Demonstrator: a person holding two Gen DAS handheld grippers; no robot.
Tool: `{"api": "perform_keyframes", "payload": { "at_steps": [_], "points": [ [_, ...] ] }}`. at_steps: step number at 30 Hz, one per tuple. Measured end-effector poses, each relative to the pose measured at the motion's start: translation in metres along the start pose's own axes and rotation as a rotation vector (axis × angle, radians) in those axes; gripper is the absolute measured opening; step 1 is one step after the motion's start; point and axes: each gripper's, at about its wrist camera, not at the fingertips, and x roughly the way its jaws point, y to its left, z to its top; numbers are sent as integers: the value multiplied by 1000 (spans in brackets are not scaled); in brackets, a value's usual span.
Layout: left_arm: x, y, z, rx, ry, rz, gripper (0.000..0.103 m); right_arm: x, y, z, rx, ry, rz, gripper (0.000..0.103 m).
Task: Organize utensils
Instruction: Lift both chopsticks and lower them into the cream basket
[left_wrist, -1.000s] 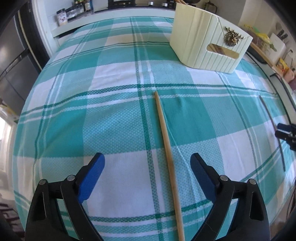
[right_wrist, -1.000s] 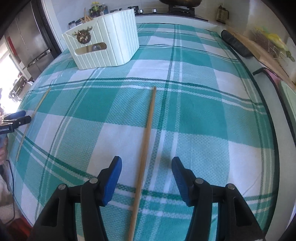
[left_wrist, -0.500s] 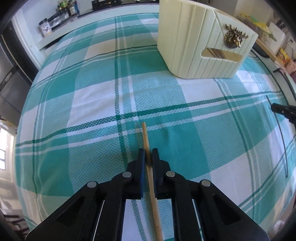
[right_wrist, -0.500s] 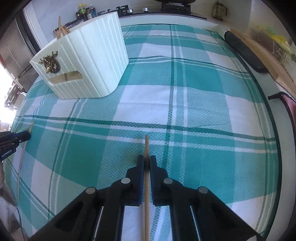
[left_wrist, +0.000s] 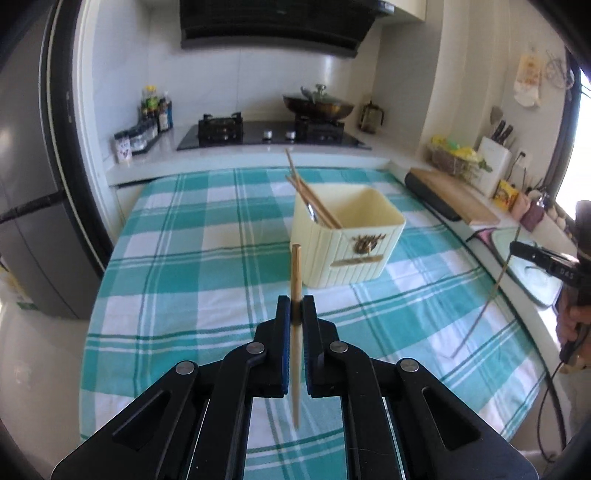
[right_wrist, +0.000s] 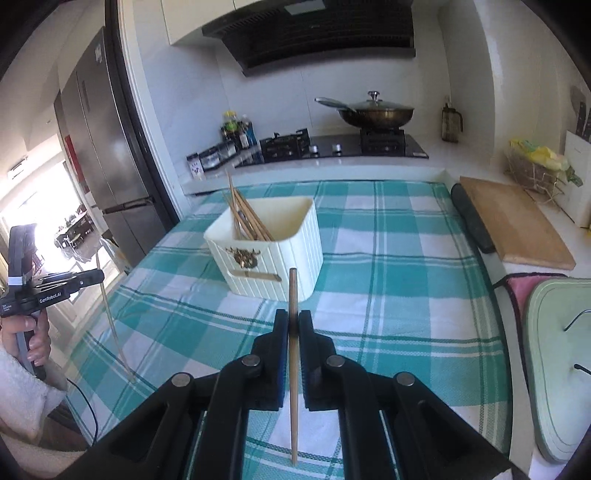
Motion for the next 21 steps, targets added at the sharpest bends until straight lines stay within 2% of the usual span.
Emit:
{"api": "perform_keyframes", "payload": {
  "at_steps": [4, 8, 11, 14, 18, 21],
  "points": [
    [-23, -1, 27, -22, -83, -36, 4, -15, 3, 24, 4, -106, -14, 6],
    [-33, -3, 65, -36, -150, -43, 4, -17, 4, 66, -2, -179, -27, 6],
    [-36, -4, 103, -64, -213, -59, 4, -15, 11, 103, -59, -224, -57, 6],
    [-36, -9, 133, -76, -289, -42, 4, -11, 18, 137, -111, -262, -86, 6],
    [-14, -15, 162, -103, -346, -4, 4, -2, 25, 173, -140, -328, -82, 6],
    [19, -16, 170, -134, -320, 13, 4, 11, 33, 186, -156, -356, -69, 6]
  ]
}}
